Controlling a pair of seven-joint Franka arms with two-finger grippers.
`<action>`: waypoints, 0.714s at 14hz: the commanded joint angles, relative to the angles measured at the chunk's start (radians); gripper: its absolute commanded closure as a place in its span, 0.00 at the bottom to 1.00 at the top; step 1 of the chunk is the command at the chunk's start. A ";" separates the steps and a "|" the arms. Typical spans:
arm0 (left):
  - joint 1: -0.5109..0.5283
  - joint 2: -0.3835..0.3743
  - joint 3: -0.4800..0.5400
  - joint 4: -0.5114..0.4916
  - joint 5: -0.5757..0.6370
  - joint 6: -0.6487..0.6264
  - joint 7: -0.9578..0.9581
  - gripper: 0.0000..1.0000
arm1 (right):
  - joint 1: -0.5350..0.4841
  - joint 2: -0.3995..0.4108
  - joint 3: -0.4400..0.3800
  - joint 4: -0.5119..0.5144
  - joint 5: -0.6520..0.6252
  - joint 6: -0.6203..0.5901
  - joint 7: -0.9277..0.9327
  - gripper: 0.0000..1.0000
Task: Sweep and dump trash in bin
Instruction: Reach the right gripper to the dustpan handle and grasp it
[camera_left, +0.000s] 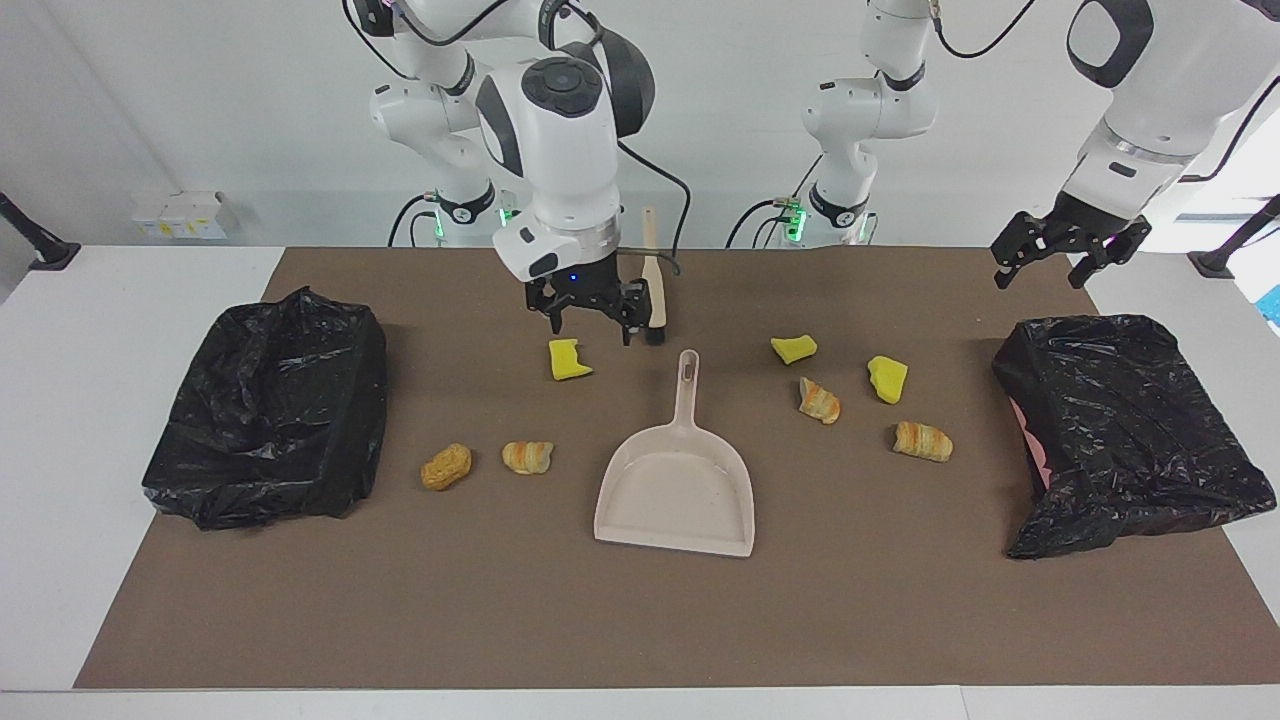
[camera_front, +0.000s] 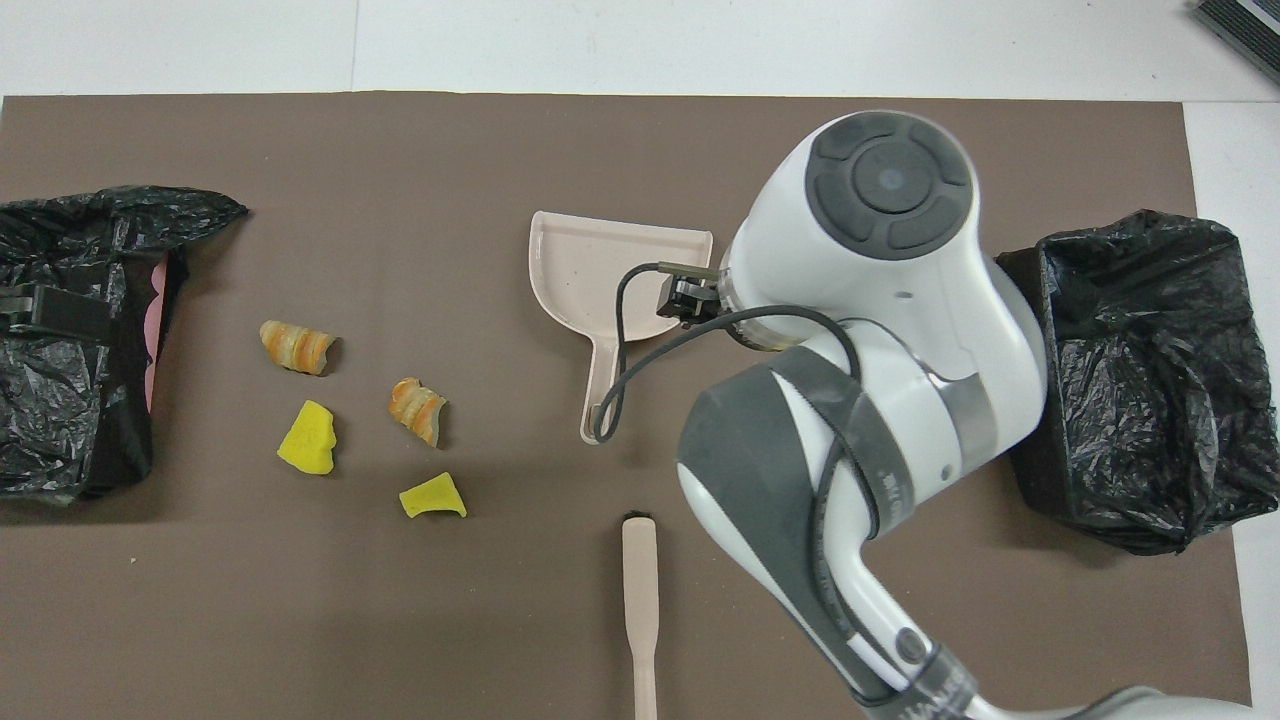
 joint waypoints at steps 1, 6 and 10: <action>0.001 -0.007 0.001 0.007 0.005 -0.008 0.004 0.00 | 0.037 0.059 0.001 0.005 0.018 0.067 0.025 0.00; -0.001 -0.009 0.000 0.005 0.005 -0.019 0.007 0.00 | 0.109 0.160 0.001 -0.004 0.038 0.153 0.056 0.00; -0.027 -0.030 -0.031 -0.005 0.003 -0.022 0.012 0.00 | 0.125 0.223 0.001 -0.009 0.035 0.202 0.057 0.00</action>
